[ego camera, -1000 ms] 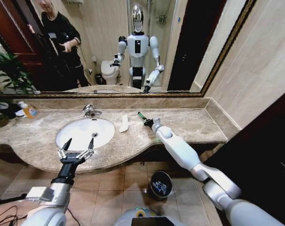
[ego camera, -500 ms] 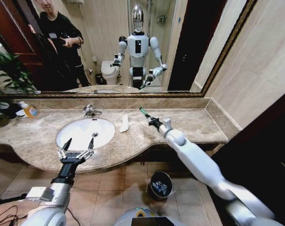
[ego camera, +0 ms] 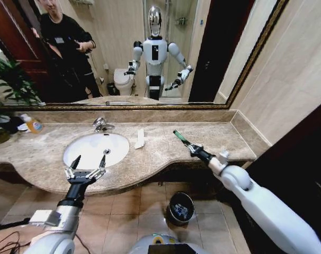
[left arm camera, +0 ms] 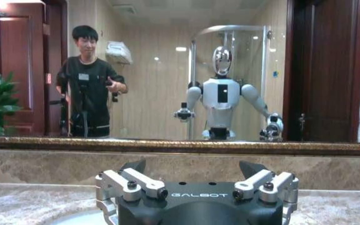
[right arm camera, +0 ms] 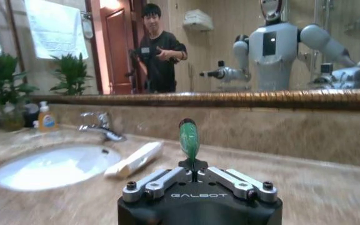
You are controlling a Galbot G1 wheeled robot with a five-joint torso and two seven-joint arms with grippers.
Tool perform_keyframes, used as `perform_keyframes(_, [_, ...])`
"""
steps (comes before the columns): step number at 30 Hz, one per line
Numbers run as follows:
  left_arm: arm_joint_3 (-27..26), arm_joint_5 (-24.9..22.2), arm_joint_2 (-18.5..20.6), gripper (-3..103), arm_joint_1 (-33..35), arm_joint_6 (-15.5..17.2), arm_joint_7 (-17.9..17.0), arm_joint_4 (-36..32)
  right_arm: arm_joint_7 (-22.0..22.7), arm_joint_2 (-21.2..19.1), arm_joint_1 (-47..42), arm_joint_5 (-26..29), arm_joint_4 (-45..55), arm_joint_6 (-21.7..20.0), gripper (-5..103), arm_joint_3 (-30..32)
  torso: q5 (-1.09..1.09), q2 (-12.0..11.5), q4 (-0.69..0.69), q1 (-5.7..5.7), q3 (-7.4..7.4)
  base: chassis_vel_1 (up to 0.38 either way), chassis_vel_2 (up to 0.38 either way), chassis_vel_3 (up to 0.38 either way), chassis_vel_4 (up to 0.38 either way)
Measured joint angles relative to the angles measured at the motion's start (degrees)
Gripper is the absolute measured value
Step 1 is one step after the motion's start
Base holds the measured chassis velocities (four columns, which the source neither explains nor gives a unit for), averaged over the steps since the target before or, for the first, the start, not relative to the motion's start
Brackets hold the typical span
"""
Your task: Pick up the trash from the sink and place it in the trash bin.
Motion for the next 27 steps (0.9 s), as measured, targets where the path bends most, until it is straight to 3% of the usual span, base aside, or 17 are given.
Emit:
perform_keyframes(6, [0.0,0.0,0.0,100,0.0,0.0,0.0,0.0,-7.4,5.7,-12.1,-4.4,-1.1,6.9,0,6.6,-0.03,0.0,0.00,0.00,0.00,0.000,0.000,0.000,0.000])
perform_keyframes(13, [0.0,0.0,0.0,100,0.0,0.0,0.0,0.0,-10.2,12.3,-18.5,-8.9,-5.9,12.3,0,8.1,-0.02,0.0,0.01,0.00,0.00,0.000,0.000,0.000,0.000])
perform_keyframes(21, [0.0,0.0,0.0,100,0.0,0.0,0.0,0.0,-12.0,17.0,-22.7,-10.4,-9.7,13.5,0,10.6,-0.04,0.0,0.00,0.00,0.00,0.000,0.000,0.000,0.000])
perform_keyframes(27, [0.0,0.0,0.0,100,0.0,0.0,0.0,0.0,-11.5,21.7,-22.3,-16.4,-14.9,13.4,0,10.5,-0.01,0.0,0.00,0.01,0.01,0.000,0.000,0.000,0.000])
